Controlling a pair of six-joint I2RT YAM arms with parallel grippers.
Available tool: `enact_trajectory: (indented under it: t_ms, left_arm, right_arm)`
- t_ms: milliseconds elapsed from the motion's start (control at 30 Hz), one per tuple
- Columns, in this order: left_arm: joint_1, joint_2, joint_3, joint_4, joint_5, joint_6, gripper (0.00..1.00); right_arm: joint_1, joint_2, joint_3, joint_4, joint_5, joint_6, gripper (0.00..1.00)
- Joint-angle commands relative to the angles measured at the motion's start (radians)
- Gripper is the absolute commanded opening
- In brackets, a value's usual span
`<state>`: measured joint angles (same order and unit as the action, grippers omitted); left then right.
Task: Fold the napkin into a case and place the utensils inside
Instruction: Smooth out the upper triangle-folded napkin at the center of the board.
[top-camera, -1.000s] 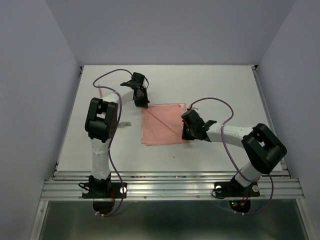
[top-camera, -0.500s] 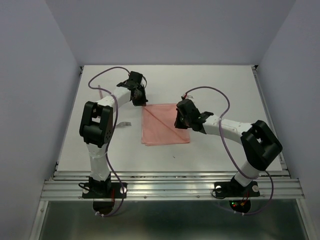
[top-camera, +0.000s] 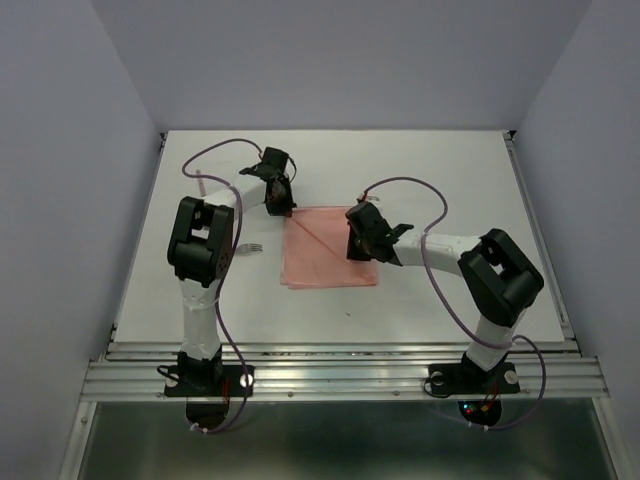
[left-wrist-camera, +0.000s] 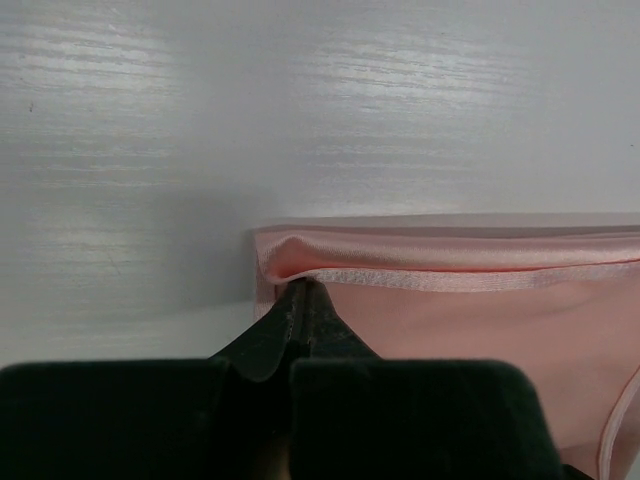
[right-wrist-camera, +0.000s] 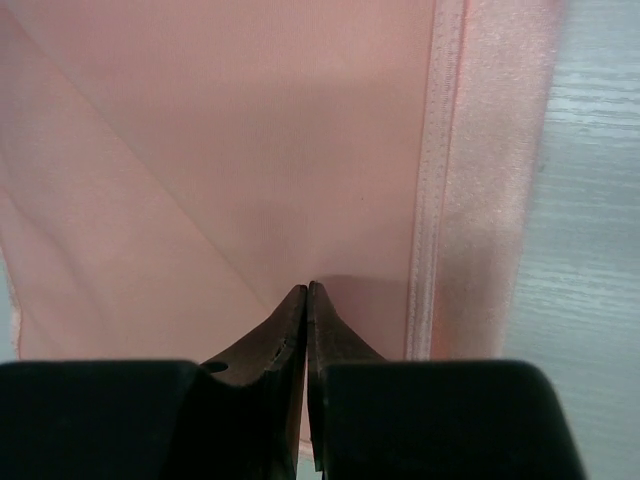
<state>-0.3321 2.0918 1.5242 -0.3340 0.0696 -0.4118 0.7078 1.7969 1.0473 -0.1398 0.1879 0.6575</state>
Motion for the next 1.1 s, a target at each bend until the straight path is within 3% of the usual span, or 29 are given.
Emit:
enact_trajectory:
  t_ms: [0,200,267,400,700,1067]
  left_arm:
    - [-0.004,-0.041,0.053,-0.036,-0.040,0.008,0.00]
    - [-0.005,-0.139,0.054,-0.054,-0.060,0.019,0.00]
    - [-0.005,-0.164,0.051,-0.057,-0.059,0.024,0.00]
    - [-0.007,-0.185,0.044,-0.063,-0.041,0.022,0.00]
    - [-0.010,-0.223,0.030,-0.068,-0.019,0.018,0.00]
    - [-0.087,-0.242,0.043,-0.100,-0.040,0.039,0.00]
  right_arm:
    - [-0.004,-0.149,-0.013,-0.004,0.079,-0.022,0.09]
    - [-0.050,-0.307,-0.098,-0.076,0.120,-0.025,0.09]
    - [-0.050,-0.332,-0.115,-0.110,0.072,-0.035,0.09]
    - [-0.050,-0.346,-0.193,-0.072,-0.086,-0.003,0.09]
    - [-0.041,-0.266,-0.300,-0.030,-0.090,0.062,0.06]
    - [-0.041,-0.380,-0.303,-0.126,0.142,0.097,0.08]
